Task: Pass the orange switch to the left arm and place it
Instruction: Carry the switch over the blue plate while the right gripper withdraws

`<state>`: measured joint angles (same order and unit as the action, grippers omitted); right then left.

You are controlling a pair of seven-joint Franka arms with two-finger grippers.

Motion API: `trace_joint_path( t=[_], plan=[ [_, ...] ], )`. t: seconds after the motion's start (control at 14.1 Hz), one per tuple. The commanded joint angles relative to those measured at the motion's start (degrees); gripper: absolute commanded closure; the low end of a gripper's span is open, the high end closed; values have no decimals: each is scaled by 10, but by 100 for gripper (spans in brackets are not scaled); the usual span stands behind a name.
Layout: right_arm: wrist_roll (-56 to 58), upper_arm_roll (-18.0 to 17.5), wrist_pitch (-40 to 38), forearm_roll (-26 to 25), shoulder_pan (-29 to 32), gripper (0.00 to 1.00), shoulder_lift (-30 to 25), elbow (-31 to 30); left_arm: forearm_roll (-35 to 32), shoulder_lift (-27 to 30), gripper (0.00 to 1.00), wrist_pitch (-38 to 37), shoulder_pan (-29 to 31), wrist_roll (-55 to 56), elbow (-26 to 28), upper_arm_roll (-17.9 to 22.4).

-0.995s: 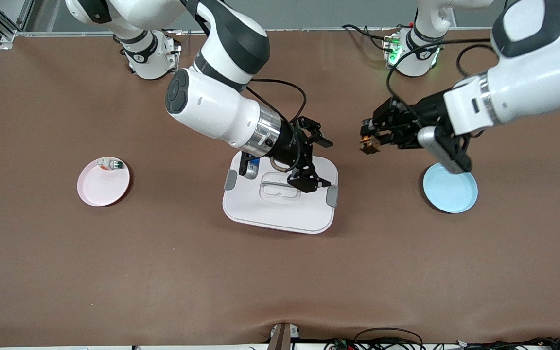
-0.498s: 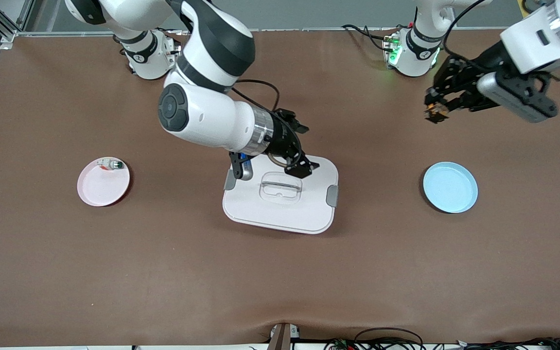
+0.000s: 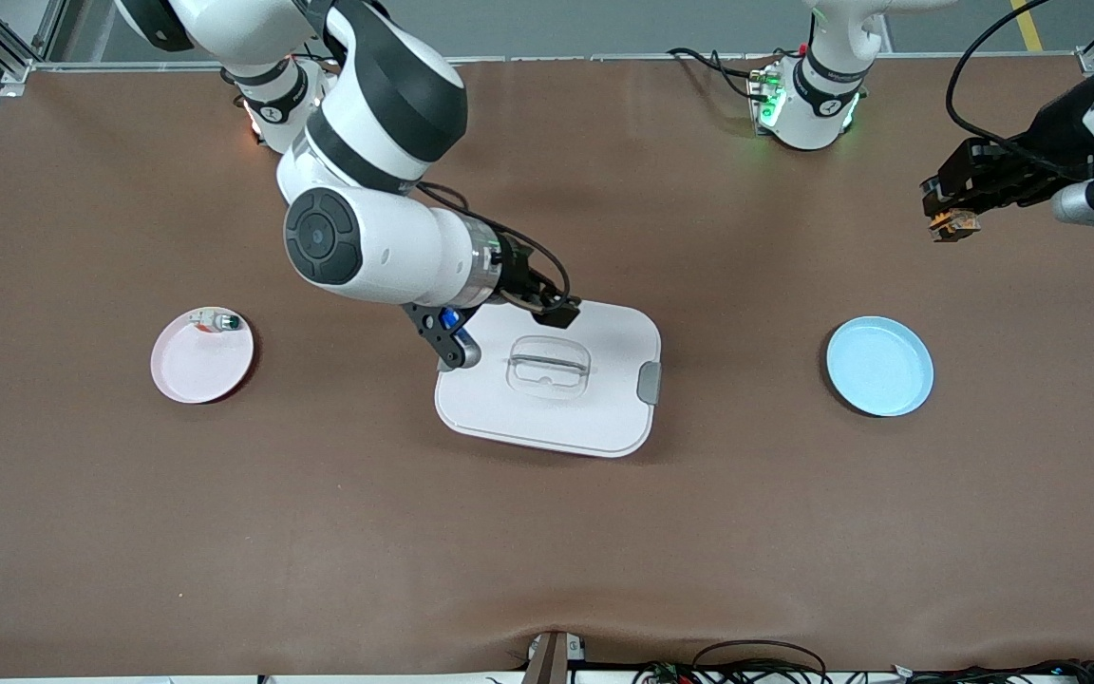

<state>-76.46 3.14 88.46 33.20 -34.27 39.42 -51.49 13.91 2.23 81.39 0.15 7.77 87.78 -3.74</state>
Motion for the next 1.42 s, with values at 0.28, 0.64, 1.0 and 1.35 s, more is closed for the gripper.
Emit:
trace_joint_path(
  t=[0.28, 0.64, 1.0, 1.35],
  plan=[
    [262, -3, -103, -118, 17, 0, -3, 11, -69, 2, 100, -37, 49, 215, -5, 2],
    [526, -2, -110, -204, 34, 0, -7, 9, -84, -6, 100, 36, 66, 367, 55, 5],
    [672, -2, -148, -261, 74, 0, -9, 9, -114, 36, 100, 235, 68, 551, 233, -9],
    [740, -2, -195, -307, 107, 0, -17, 7, -113, 33, 100, 394, 71, 618, 357, -10]
  ],
)
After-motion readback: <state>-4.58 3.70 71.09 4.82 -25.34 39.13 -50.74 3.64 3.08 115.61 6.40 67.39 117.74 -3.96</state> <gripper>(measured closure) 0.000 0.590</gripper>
